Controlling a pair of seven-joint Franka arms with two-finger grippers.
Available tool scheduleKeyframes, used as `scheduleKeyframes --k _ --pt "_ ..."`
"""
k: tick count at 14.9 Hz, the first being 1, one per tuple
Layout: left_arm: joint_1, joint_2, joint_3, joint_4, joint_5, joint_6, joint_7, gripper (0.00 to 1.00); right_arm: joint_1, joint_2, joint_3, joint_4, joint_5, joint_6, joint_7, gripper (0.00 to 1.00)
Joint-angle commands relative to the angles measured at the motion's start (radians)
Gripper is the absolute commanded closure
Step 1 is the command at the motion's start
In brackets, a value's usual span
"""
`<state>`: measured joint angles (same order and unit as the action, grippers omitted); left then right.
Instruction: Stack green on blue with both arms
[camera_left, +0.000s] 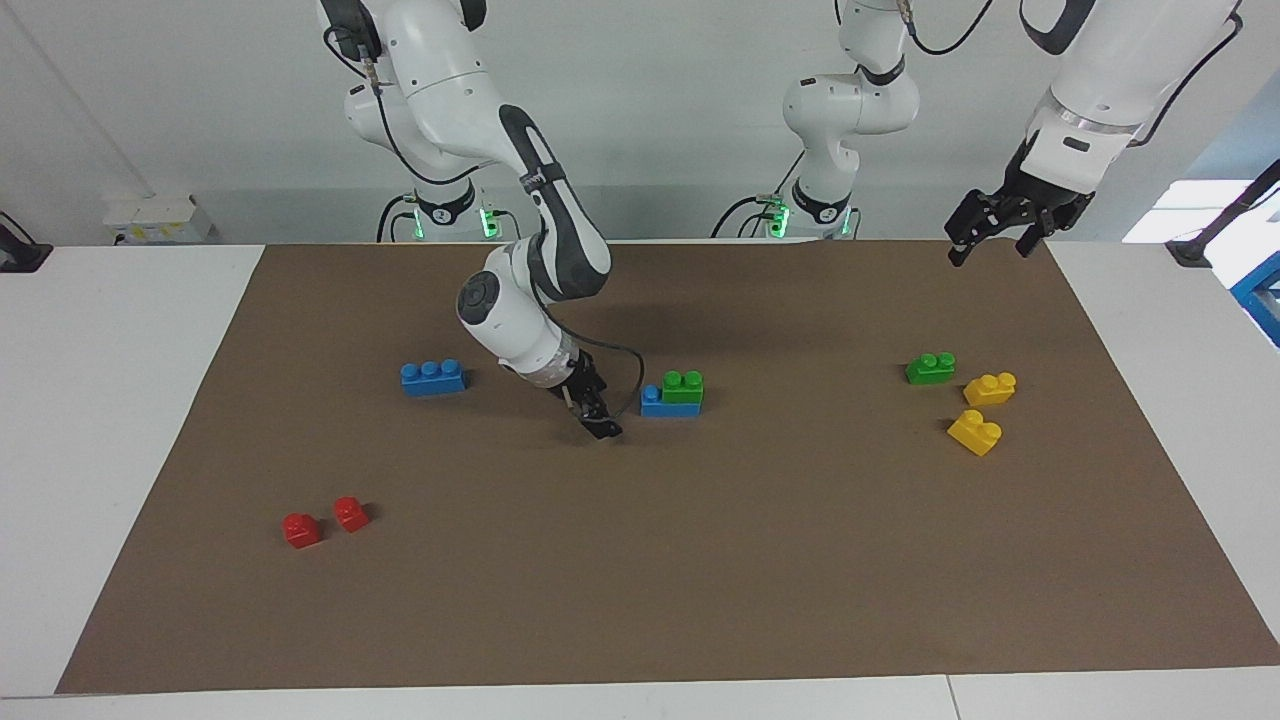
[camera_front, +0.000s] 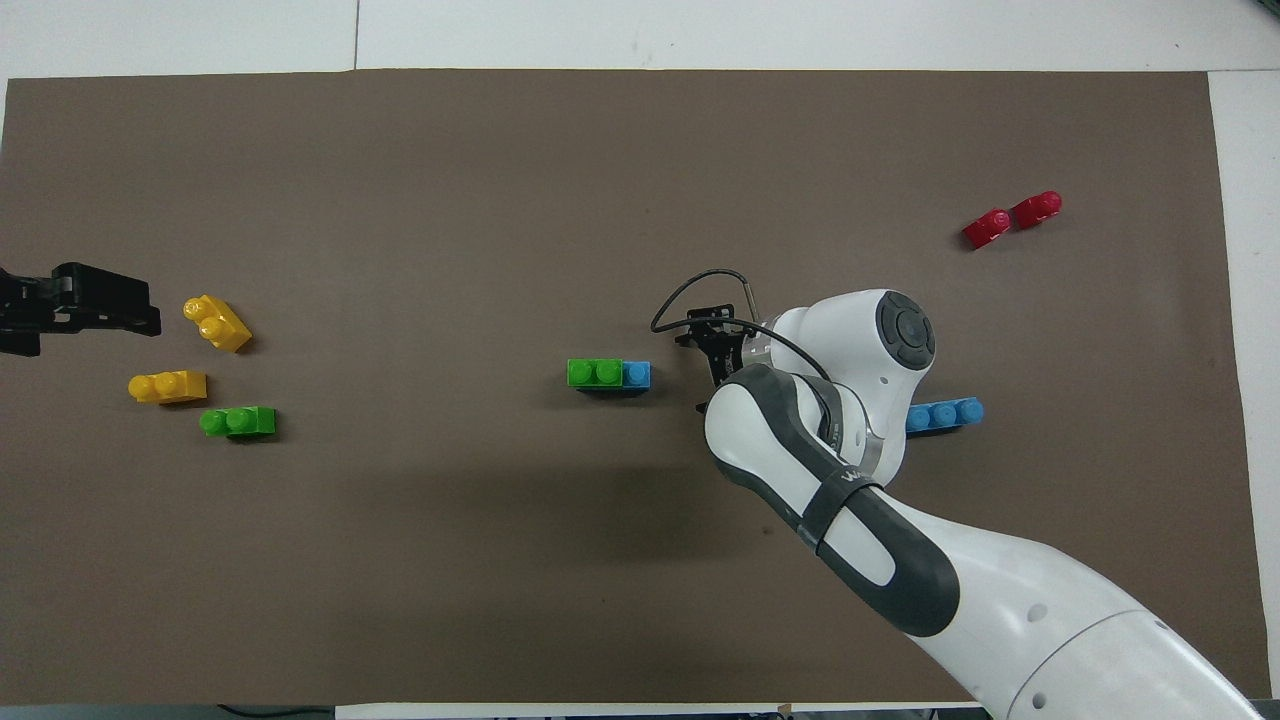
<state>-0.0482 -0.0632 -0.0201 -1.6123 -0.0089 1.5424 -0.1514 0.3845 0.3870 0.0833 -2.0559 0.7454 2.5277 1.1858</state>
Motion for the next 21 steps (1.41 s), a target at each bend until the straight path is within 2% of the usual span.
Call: scheduleKeyframes --k 1,5,7,11,14,16,21 --pt "-0.024 0.011 0.017 0.031 0.012 -0.013 -0.016 0.00 -0.016 0.003 -0.002 -0.018 0.015 -0.009 -0.041 0.00" --pt "-0.024 0.011 0.031 0.020 0.012 0.012 -0.014 0.00 -0.050 -0.008 -0.005 -0.016 0.012 -0.055 -0.098 0.00" --pt "-0.022 0.013 0.031 0.017 0.010 0.019 -0.014 0.00 -0.087 -0.028 -0.008 0.002 -0.004 -0.131 -0.107 0.00" --pt "-0.013 0.014 0.028 0.015 0.007 0.019 -0.016 0.00 -0.194 -0.060 -0.008 0.089 -0.164 -0.329 -0.126 0.00" --pt "-0.013 0.011 0.028 0.017 0.007 0.015 -0.014 0.00 -0.237 -0.094 -0.008 0.152 -0.291 -0.438 -0.136 0.00" --pt "-0.013 0.011 0.028 0.017 0.007 0.015 -0.014 0.00 -0.254 -0.129 -0.007 0.195 -0.394 -0.507 -0.193 0.00" --pt "-0.015 0.011 0.028 0.014 0.007 0.019 -0.011 0.00 -0.331 -0.209 -0.008 0.344 -0.481 -0.769 -0.420 0.00"
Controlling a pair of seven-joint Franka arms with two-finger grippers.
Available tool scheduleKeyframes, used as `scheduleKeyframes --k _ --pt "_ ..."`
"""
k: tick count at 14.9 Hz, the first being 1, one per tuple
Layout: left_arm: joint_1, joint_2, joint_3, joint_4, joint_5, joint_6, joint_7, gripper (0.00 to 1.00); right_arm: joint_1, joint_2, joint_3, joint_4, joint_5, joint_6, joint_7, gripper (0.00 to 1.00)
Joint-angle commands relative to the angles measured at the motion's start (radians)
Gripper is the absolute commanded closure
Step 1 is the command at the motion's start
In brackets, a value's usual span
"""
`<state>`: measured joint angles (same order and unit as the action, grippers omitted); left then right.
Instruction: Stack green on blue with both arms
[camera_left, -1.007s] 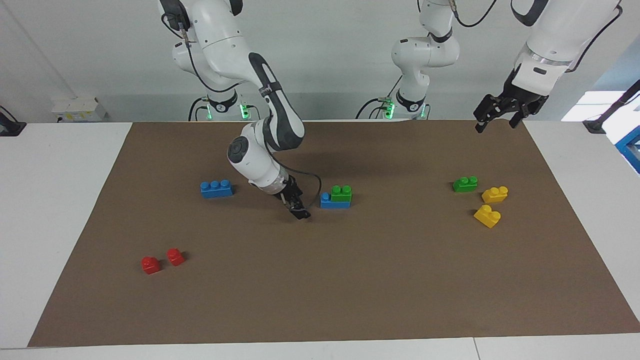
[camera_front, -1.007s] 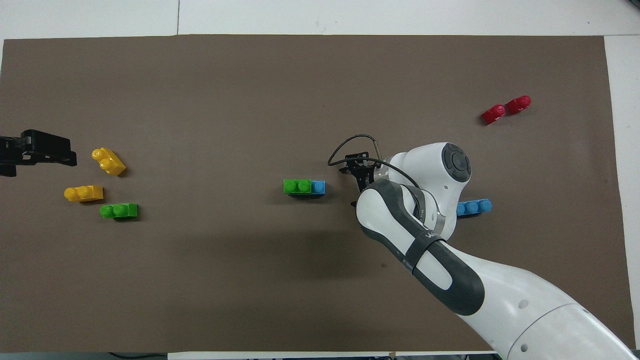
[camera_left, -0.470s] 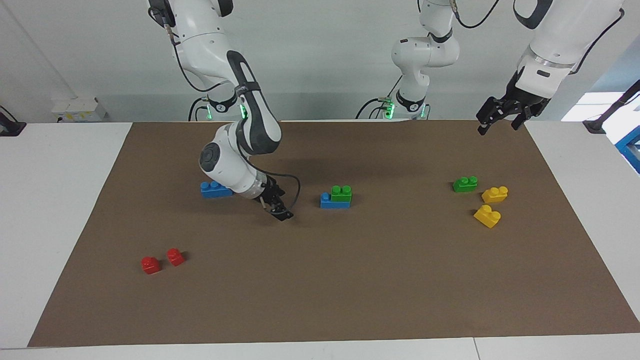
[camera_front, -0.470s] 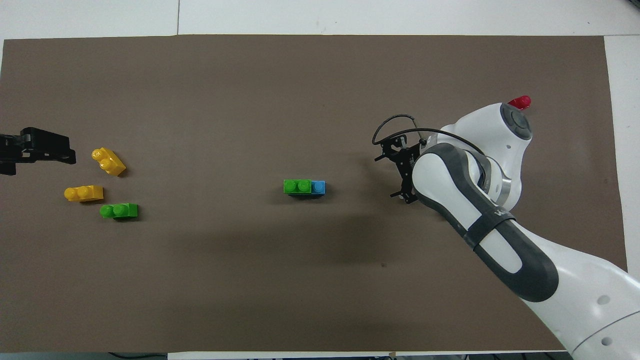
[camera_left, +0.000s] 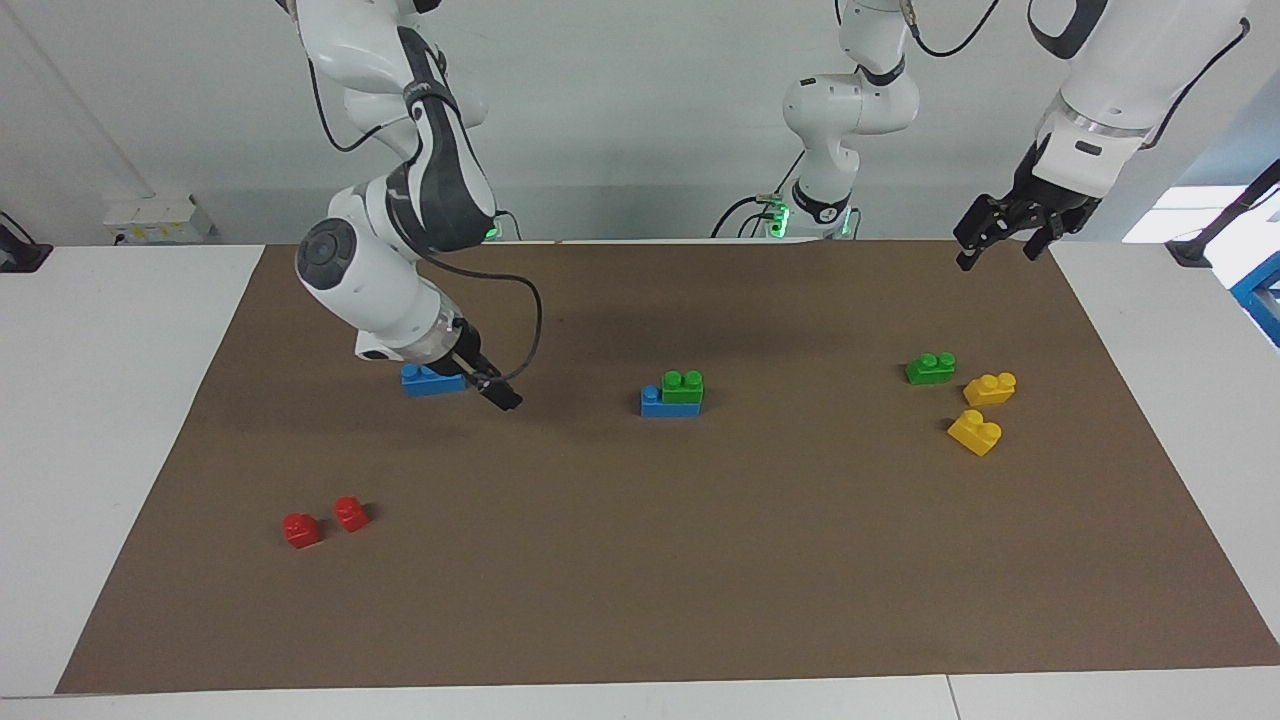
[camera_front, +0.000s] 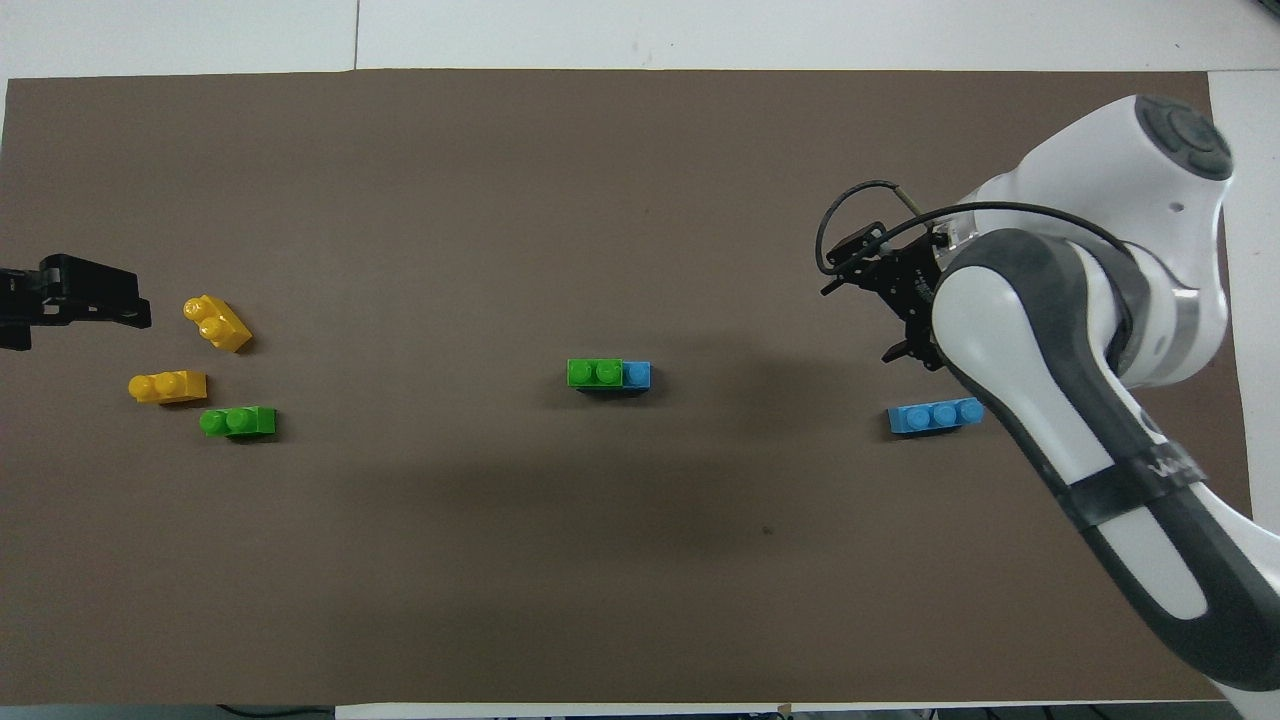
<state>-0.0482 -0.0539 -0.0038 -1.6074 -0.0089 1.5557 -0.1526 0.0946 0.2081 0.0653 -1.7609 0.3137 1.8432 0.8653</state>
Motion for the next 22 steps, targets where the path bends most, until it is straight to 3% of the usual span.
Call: scheduleKeyframes --k 1,8,13,22 --pt "-0.015 -0.001 0.012 0.006 0.009 0.006 -0.009 0.00 -0.049 -0.056 0.010 0.060 -0.076 -0.114 -0.142 0.00" --pt "-0.013 -0.001 0.012 0.006 0.009 0.024 0.065 0.00 -0.075 -0.257 0.002 0.109 -0.258 -0.283 -0.513 0.00" --pt "-0.012 -0.001 0.012 0.004 0.007 0.021 0.096 0.00 -0.128 -0.260 -0.001 0.239 -0.292 -0.459 -0.705 0.00" --pt "-0.012 -0.001 0.012 0.004 0.007 0.021 0.100 0.00 -0.199 -0.224 0.001 0.265 -0.303 -0.504 -0.710 0.00"
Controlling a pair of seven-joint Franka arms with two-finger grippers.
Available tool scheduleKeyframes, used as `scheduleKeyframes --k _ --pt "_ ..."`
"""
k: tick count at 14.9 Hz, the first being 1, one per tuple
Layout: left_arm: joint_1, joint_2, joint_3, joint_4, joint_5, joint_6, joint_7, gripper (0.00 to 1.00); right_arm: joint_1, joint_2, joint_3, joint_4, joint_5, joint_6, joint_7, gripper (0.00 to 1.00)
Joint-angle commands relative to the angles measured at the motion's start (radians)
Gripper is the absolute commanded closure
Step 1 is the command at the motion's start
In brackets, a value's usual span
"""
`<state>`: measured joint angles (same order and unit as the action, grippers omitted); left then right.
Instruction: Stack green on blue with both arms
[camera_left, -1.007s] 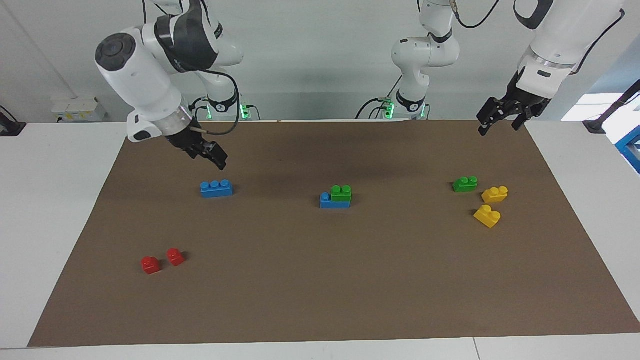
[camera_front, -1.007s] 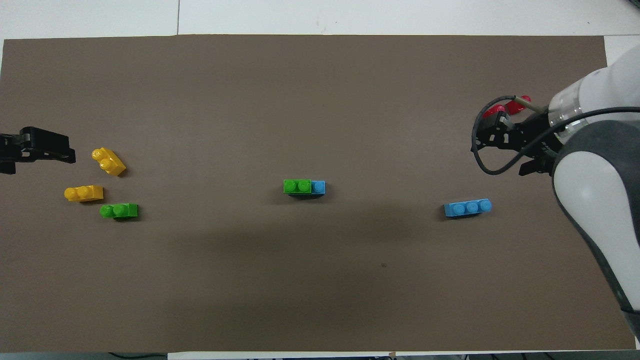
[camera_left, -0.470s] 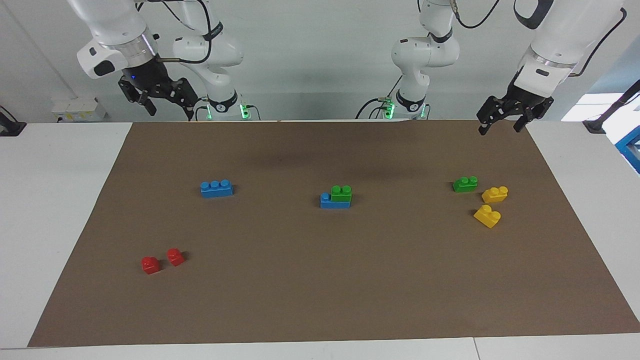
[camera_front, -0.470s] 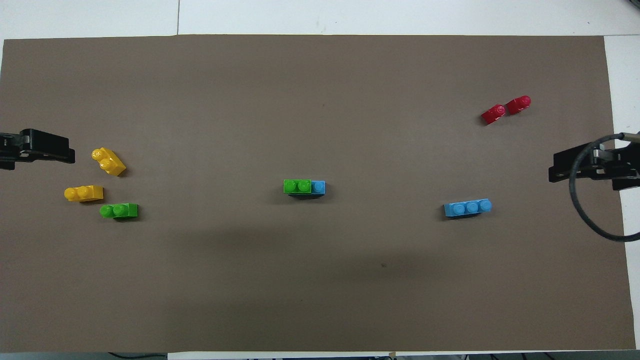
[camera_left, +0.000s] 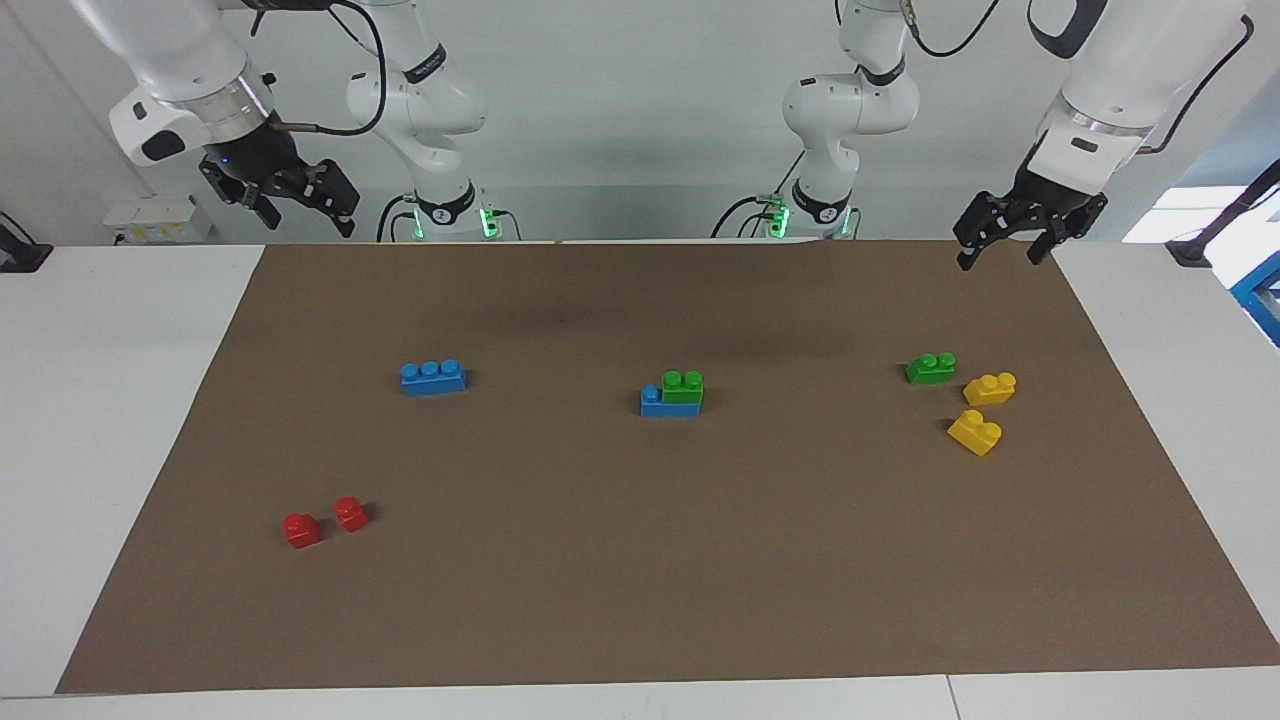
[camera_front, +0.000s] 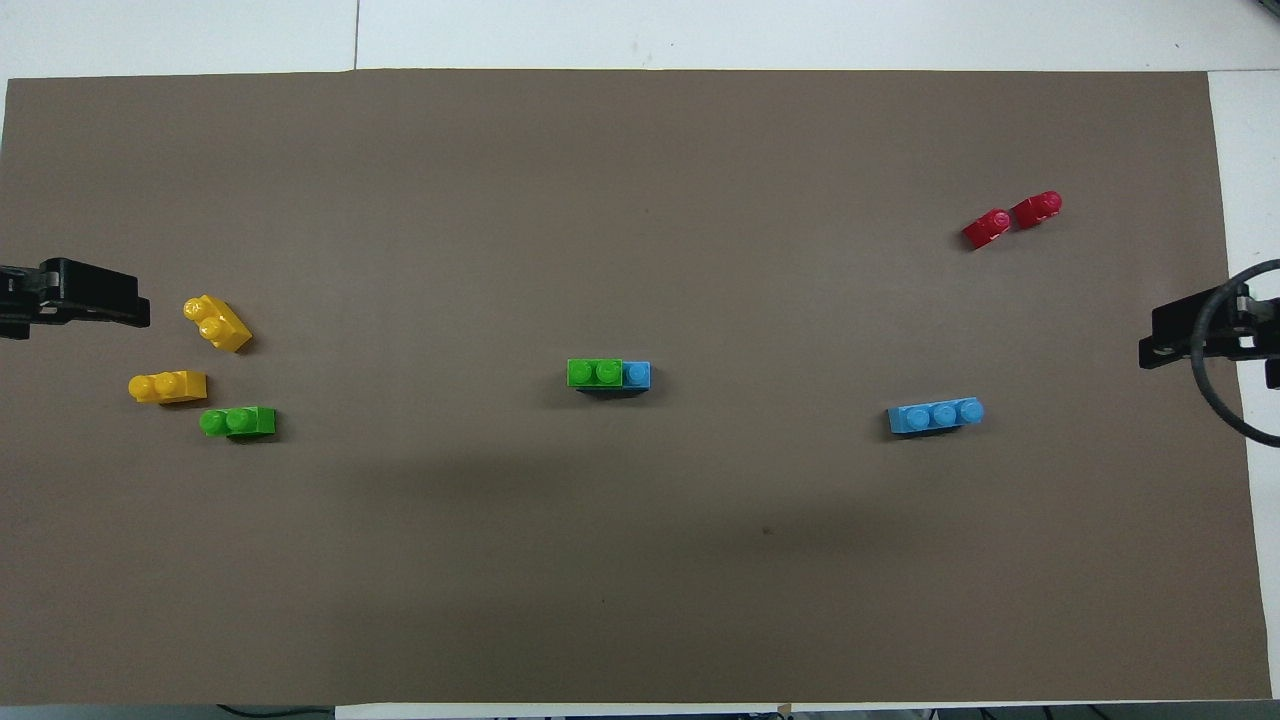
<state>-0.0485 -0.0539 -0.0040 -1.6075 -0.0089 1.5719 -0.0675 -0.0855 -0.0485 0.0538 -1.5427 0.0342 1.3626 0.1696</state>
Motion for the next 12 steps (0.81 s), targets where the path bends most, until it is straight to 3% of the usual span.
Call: scheduleKeyframes --k 1,12 --pt "-0.011 -0.001 0.012 0.004 0.007 0.005 0.015 0.00 -0.032 0.051 0.012 0.065 -0.033 -0.023 -0.019 0.00" --pt "-0.011 -0.003 0.012 0.003 0.007 0.007 0.015 0.00 -0.074 0.058 0.018 0.067 -0.099 0.010 -0.025 0.00"
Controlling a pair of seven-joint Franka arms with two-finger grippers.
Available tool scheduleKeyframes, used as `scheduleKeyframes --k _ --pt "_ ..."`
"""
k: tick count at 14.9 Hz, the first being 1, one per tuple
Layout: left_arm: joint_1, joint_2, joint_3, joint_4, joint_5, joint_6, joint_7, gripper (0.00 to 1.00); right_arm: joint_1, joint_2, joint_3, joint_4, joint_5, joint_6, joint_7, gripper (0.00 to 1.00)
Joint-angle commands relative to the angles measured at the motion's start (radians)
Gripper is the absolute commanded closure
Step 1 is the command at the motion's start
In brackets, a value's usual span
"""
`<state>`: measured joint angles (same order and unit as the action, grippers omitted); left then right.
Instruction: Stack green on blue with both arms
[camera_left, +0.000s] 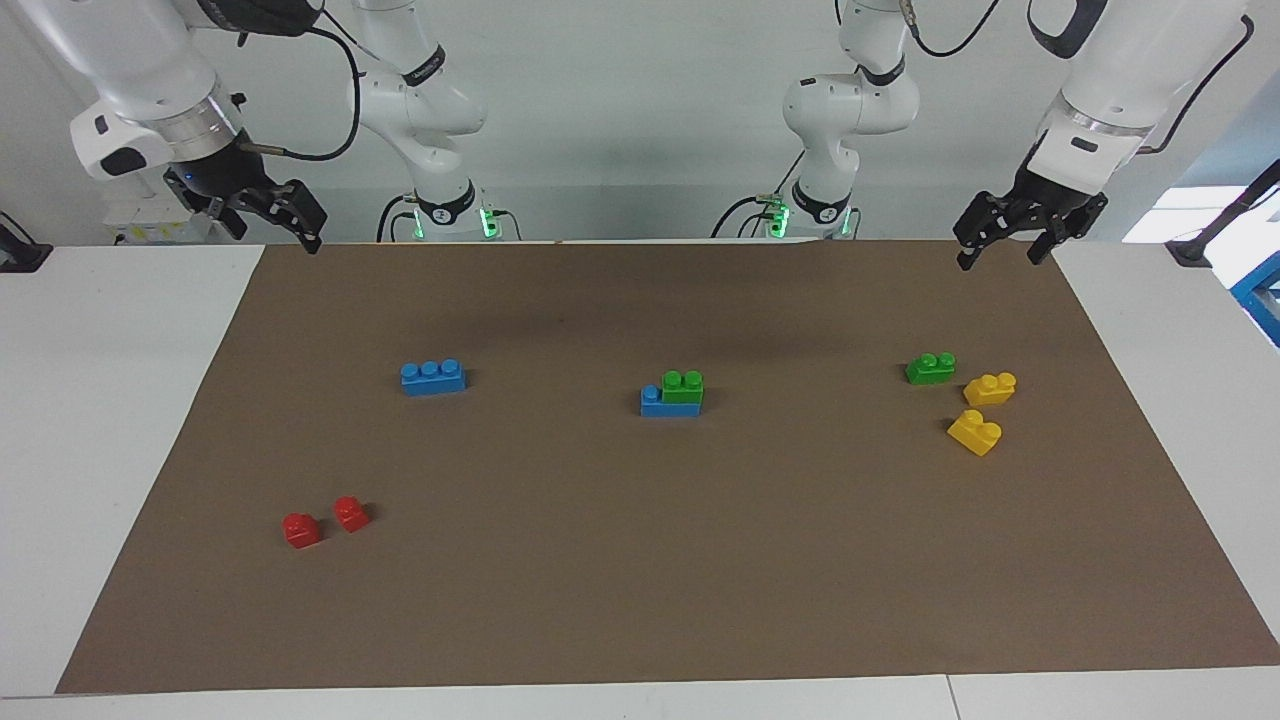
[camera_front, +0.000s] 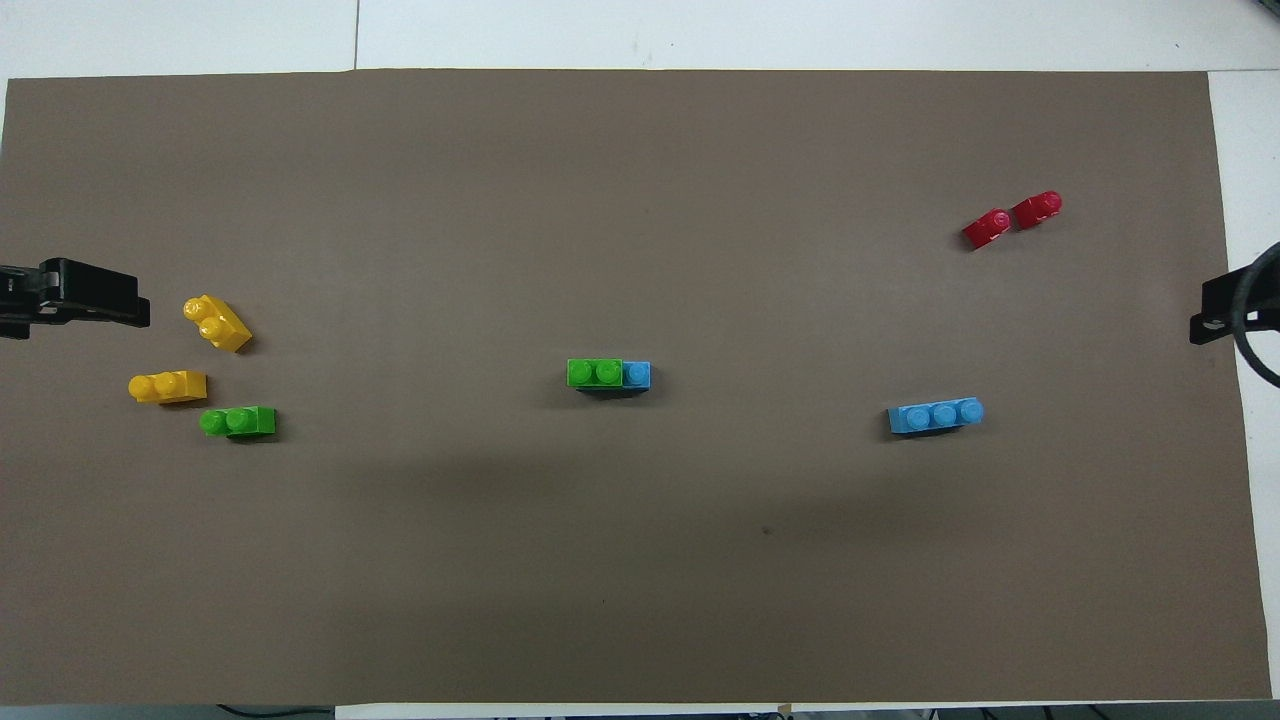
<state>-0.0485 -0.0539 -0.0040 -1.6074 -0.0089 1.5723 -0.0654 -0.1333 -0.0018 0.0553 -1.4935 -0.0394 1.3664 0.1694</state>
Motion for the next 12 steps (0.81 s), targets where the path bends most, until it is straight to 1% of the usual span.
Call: scheduleKeyframes --k 1,12 --pt "-0.011 -0.003 0.012 0.003 0.007 0.006 0.013 0.00 -0.025 0.011 0.017 0.018 -0.025 0.013 -0.027 0.00" --pt "-0.011 -0.001 0.012 0.004 0.007 0.006 0.012 0.00 -0.019 0.013 0.021 0.013 -0.011 0.089 -0.036 0.01"
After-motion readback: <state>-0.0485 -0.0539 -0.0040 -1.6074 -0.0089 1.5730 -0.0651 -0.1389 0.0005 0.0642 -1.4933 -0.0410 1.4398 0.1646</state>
